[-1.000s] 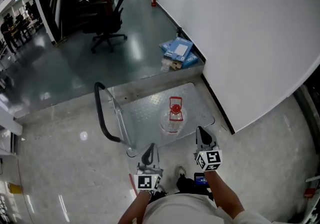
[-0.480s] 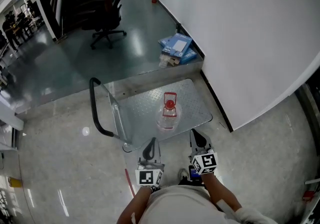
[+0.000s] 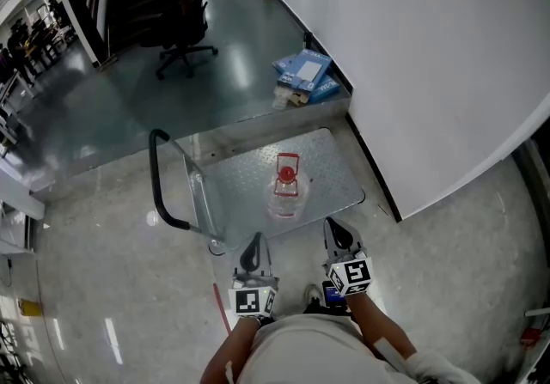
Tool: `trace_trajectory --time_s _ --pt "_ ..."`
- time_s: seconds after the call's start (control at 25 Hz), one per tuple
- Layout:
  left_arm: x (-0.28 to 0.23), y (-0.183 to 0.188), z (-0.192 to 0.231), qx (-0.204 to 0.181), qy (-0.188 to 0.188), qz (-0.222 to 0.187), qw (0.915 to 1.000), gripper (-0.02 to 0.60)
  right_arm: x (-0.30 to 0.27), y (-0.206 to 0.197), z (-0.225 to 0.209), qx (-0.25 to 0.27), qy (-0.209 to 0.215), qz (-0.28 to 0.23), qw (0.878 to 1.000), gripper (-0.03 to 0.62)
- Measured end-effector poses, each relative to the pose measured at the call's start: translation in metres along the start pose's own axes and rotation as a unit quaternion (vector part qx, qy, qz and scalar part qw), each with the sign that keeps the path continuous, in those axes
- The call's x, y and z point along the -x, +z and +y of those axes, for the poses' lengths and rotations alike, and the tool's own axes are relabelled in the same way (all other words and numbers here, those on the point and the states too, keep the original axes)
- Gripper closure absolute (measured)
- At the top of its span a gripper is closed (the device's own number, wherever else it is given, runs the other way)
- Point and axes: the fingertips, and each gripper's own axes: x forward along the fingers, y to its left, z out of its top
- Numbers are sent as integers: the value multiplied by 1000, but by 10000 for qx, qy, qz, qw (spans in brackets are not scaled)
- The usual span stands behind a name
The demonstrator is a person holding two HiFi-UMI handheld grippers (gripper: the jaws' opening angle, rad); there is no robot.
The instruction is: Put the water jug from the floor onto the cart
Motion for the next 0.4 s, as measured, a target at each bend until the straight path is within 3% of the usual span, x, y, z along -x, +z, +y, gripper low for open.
trace_trajectory --time_s 0.4 --pt "0 -3 -3 -39 -41 -12 10000 578 3 -6 2 -1 13 12 10000 583"
